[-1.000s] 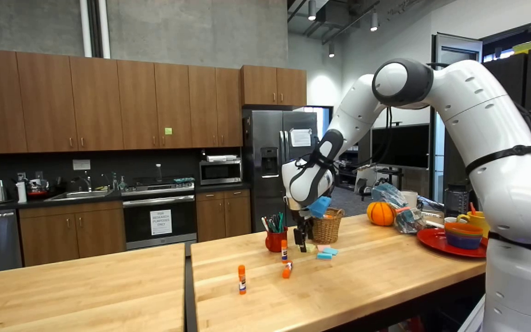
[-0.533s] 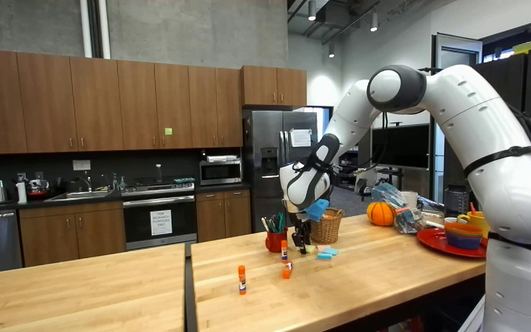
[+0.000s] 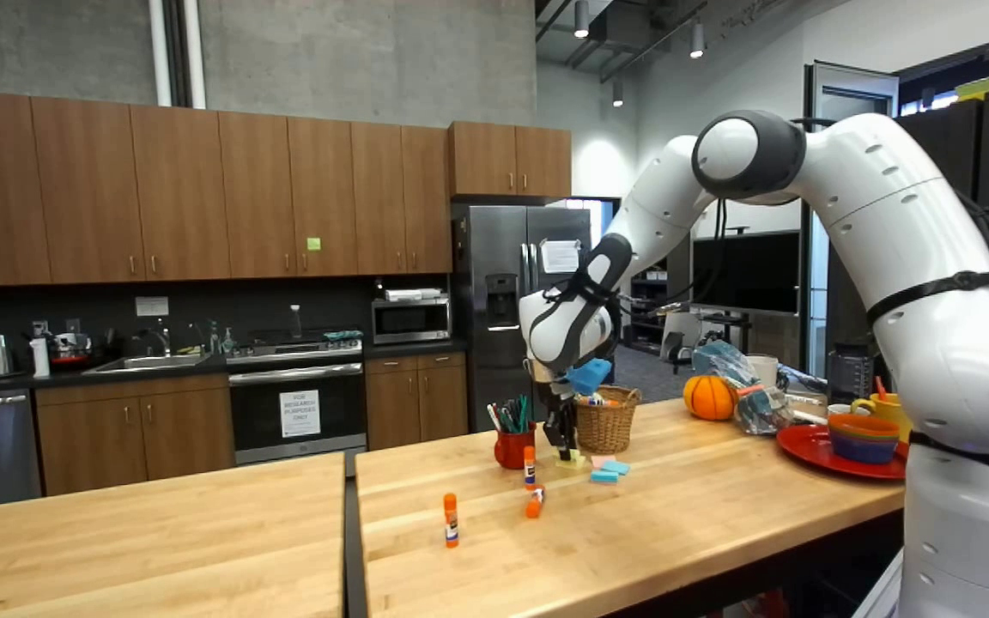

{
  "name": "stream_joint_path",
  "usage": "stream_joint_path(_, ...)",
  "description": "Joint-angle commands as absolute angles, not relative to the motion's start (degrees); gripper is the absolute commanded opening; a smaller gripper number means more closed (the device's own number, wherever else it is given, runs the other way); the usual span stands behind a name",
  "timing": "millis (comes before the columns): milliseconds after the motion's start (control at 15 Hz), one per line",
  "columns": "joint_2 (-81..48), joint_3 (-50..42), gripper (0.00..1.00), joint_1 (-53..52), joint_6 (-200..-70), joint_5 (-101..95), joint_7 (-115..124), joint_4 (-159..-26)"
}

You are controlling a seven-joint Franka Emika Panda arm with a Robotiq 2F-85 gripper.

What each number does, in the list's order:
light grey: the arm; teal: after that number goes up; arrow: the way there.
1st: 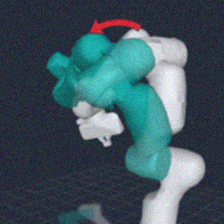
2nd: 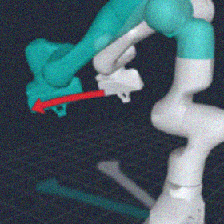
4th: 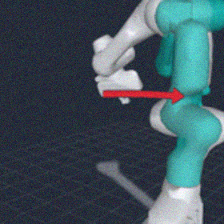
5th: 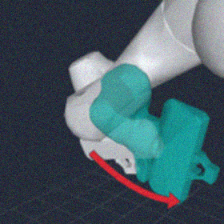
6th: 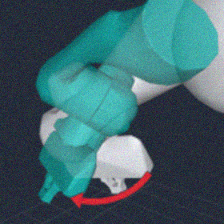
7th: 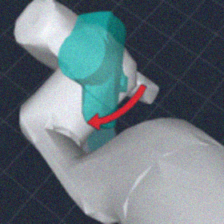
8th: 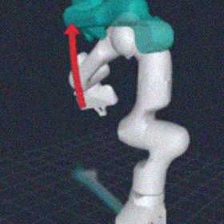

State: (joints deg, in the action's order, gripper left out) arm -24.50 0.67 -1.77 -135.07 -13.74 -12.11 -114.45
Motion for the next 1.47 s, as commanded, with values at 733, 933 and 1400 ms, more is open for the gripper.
stream_joint_path(733, -11.30, 7.82, 0.08, -1.01, -124.70, 3.02, -28.69, -116.70)
stream_joint_path(933, -11.42, 8.71, 0.08, -2.52, -126.58, 2.49, -27.29, -116.69)
stream_joint_path(1400, -13.23, 10.46, 0.61, -5.43, -127.17, 2.18, -26.53, -114.83)
